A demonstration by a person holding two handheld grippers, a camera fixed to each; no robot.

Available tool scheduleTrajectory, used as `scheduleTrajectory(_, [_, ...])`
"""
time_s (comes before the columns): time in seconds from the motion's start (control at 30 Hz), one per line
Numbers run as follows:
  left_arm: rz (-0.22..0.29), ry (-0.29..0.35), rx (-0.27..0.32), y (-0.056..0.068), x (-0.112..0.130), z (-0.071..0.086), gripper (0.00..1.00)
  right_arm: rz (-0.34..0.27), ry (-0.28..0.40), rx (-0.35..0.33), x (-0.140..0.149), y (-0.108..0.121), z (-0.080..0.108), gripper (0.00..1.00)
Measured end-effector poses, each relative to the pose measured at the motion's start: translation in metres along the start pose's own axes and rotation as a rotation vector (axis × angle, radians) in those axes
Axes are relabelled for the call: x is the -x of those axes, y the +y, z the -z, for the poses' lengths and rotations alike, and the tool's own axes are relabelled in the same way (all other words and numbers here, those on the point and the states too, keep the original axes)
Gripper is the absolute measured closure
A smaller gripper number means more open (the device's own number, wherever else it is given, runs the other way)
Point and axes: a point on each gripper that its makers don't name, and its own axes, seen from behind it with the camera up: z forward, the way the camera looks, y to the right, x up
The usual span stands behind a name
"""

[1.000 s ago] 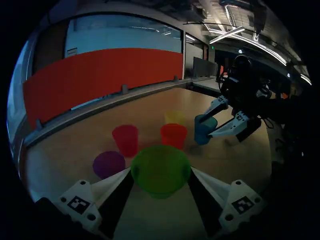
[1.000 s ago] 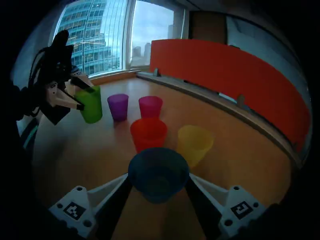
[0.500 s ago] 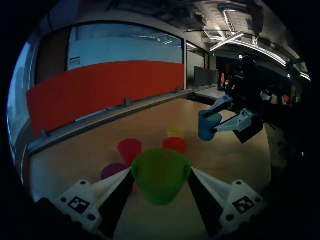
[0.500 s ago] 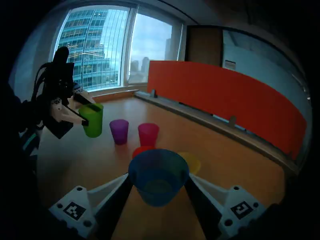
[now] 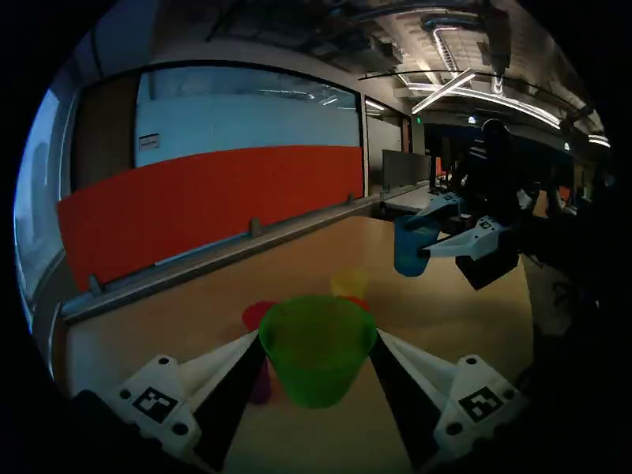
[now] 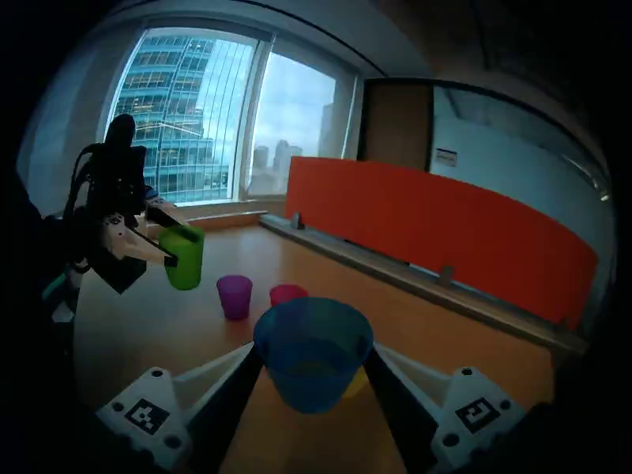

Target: Pour water

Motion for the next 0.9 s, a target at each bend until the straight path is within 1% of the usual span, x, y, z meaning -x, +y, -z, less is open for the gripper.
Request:
scheduleTrajectory(0.17, [-0.003,0.027,-0.004,-0.002,-0.011,0.003,0.12,-0.002,0.041,0.002,-0.015,-0.002,0.001,0.11])
scheduleTrajectory(0.3, [-0.005,0.048,-0.001,-0.001,-0.019,0.005,0.12,-0.012,0.079,0.000,-0.028,-0.004,0.002,0.11])
scheduleTrajectory(0.5, [0.008,0.078,0.001,-0.001,-0.027,0.005,0.12,-0.030,0.125,0.007,-0.043,-0.001,0.003,0.11])
scheduleTrajectory(0.7, [0.019,0.104,0.003,-0.001,-0.033,0.005,0.12,-0.037,0.146,0.011,-0.053,0.002,0.005,0.11])
scheduleTrajectory(0.9, [0.034,0.126,0.010,0.000,-0.038,0.006,0.12,-0.026,0.157,0.013,-0.060,0.004,0.006,0.11])
